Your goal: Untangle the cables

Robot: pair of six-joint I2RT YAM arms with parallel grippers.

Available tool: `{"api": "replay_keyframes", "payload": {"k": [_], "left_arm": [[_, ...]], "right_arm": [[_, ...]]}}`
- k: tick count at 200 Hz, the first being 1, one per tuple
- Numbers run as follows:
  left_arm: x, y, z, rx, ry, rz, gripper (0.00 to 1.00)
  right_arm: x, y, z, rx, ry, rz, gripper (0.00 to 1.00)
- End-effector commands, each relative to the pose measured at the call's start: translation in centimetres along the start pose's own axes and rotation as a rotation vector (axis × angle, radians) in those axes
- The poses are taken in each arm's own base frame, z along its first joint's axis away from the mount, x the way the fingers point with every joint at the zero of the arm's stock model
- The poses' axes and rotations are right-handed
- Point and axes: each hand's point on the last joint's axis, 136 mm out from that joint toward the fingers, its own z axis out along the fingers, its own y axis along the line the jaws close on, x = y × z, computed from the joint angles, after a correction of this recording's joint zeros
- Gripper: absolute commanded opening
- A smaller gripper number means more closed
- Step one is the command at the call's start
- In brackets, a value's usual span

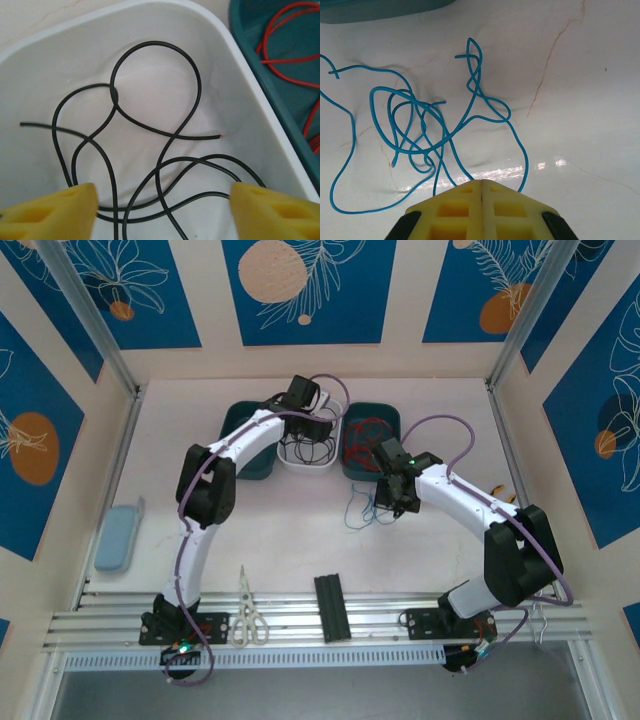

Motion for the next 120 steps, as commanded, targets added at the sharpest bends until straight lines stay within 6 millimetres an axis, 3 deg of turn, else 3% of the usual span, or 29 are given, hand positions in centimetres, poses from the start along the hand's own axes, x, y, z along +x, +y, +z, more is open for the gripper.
{"api": "replay_keyframes", "payload": {"k": [1,15,42,77,120], "left_arm": [[-3.5,0.1,-5.2,-0.025,-0.087,0.001,0.79],[-4.0,0.1,-6.6,-0.023,-0.106,-0.005,0.85],[-4.6,-0.3,-9.8,0.0,-0.16,-0.024,1.0],[-4.2,-1.0,-14.0,0.053,-0.251,-0.075,1.0],[-2.1,-1.5,-18.4,0.102,-0.348,-0.134,1.0]], "right_arm": [[0.1,0.0,-1.2,-0.012,-0.015,0.014,0.0],[0.0,0.0,-1.4,-0.013,-0.019,0.017,0.0],[-0.2,-0.1,-2.3,-0.015,-0.037,0.015,0.1],[-0.3,0.1,-3.3,-0.035,-0.058,0.018,0.22],[-0.1,0.3,-3.9,-0.044,-0.066,0.013,0.24]]}}
